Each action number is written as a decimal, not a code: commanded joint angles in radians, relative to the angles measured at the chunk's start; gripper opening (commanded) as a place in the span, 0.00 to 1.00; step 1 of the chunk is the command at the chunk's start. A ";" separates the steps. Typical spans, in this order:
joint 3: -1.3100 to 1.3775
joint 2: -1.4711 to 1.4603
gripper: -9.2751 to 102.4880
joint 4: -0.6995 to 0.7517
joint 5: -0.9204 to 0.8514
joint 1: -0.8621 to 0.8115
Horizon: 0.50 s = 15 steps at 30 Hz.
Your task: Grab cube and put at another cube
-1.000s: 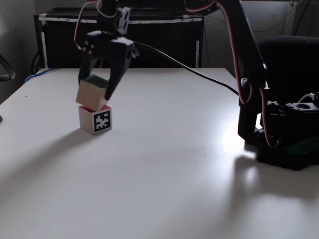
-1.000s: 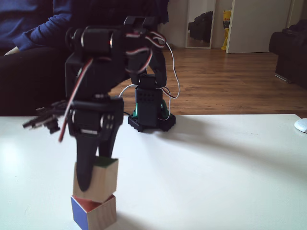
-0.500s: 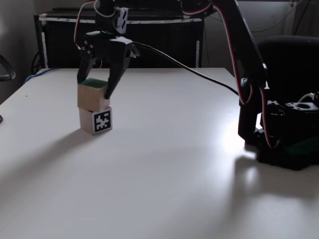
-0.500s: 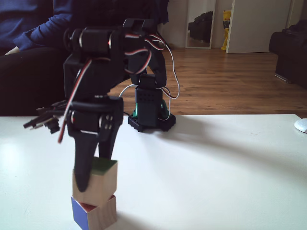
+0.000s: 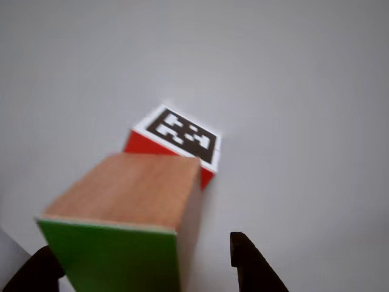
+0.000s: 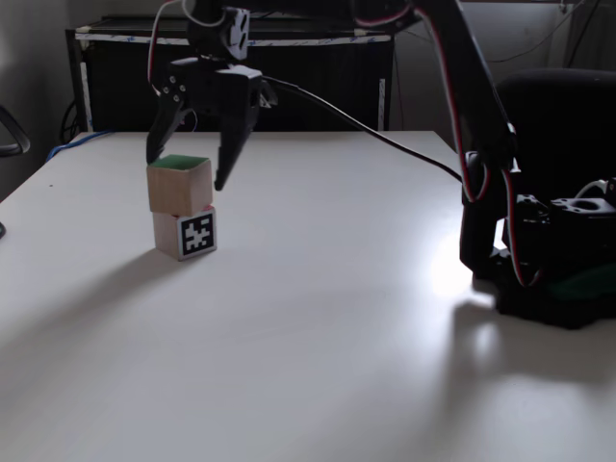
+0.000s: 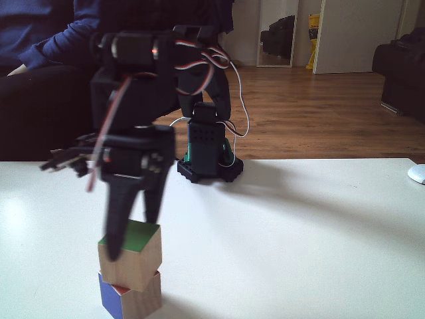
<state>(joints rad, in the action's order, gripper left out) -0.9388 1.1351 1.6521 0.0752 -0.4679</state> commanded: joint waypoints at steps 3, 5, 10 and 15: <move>-0.678 0.706 0.46 -0.256 0.003 0.138; -0.997 1.022 0.43 -0.426 -0.008 0.218; -1.427 1.370 0.33 -0.649 -0.018 0.344; -1.649 1.529 0.19 -0.756 -0.032 0.333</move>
<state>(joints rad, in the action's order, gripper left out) -2.5050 2.5663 0.9449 0.0537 -0.1227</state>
